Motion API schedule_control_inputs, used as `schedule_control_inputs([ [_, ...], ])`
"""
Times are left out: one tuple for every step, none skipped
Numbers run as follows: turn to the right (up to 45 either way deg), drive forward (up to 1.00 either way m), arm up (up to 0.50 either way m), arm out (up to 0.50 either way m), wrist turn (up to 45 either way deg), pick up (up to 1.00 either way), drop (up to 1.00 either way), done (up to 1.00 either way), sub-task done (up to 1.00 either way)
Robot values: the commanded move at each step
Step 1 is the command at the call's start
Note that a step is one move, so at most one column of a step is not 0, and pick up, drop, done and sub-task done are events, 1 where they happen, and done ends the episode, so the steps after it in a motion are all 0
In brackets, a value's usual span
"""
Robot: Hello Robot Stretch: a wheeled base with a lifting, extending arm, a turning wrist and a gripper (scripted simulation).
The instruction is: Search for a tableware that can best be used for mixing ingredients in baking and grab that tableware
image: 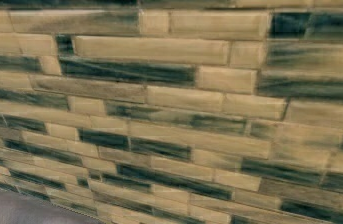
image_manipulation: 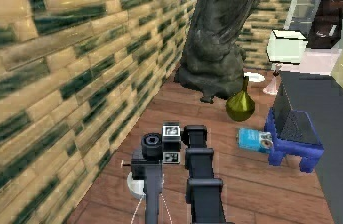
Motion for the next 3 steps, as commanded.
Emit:
schedule_control_inputs([
  [0.0,0.0,0.0,0.0,45.0,0.0,0.0,0.0,0.0],
  [0.0,0.0,0.0,0.0,45.0,0.0,0.0,0.0,0.0],
  [0.0,0.0,0.0,0.0,45.0,0.0,0.0,0.0,0.0],
])
